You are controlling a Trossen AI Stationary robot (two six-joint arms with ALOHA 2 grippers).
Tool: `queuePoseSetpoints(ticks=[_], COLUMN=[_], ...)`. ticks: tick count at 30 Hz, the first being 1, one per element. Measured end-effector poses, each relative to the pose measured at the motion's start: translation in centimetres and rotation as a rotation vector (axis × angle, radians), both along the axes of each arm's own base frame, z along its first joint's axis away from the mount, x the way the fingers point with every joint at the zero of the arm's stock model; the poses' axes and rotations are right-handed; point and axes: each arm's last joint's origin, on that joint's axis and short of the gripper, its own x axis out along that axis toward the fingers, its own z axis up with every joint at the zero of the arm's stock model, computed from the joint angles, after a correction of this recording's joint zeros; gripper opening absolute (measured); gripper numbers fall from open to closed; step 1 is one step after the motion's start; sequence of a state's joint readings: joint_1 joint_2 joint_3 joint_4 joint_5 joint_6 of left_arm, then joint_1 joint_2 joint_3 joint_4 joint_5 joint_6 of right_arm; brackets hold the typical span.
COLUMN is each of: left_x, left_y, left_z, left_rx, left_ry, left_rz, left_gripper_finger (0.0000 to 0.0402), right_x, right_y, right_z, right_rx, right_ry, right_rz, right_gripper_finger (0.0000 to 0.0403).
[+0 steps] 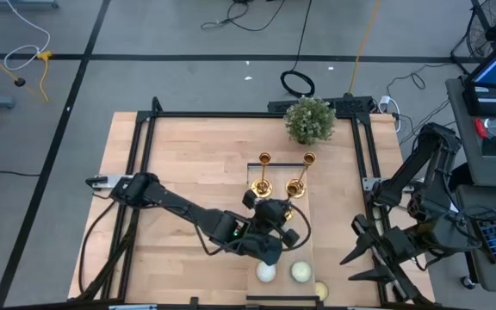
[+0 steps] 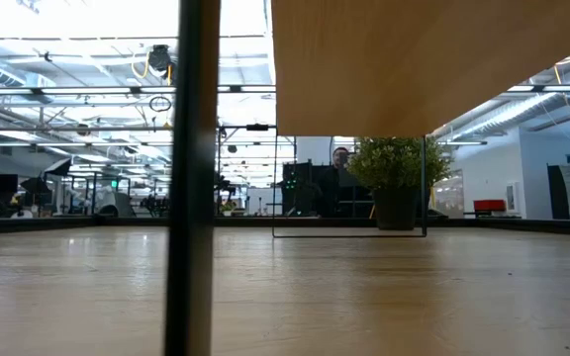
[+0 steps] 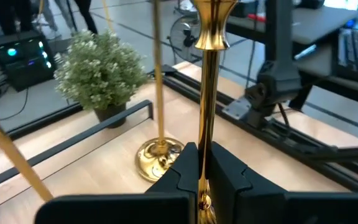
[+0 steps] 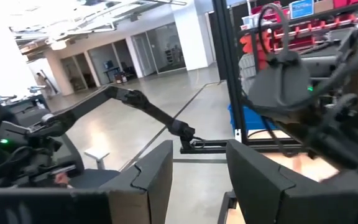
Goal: Pick & Place candle stick holders
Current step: Put the gold candle holder on the shelf
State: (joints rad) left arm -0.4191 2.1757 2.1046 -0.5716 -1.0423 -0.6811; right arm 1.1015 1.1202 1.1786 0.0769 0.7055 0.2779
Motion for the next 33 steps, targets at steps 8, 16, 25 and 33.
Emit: queuePoseSetpoints(ticks=[8,16,25,33], left_x=[-0.5,-0.5,0.3,0.7], left_y=[-0.7,-1.8,-0.1,1.0], left_z=[-2.7,-3.8,-4.0,-4.0], left_rx=[-0.017,0.079,0.07,0.061], left_ry=[-0.08,-0.103,-0.056,-0.056], left_rz=[0.108,0.121,0.097,0.111], left_gripper_finger=[0.0013,0.0013,0.0013,0.0013], right_x=[-0.3,-0.3,-0.1,-0.1], right_y=[0.2,0.2,0.0,0.0], right_z=[0.0,0.0,0.0,0.0], right_rx=[0.006,0.022,0.03,0.037], right_ry=[0.003,0.01,0.012,0.015], right_rz=[0.013,0.013,0.004,0.004], right_gripper_finger=[0.0146,0.0146,0.0146,0.0146])
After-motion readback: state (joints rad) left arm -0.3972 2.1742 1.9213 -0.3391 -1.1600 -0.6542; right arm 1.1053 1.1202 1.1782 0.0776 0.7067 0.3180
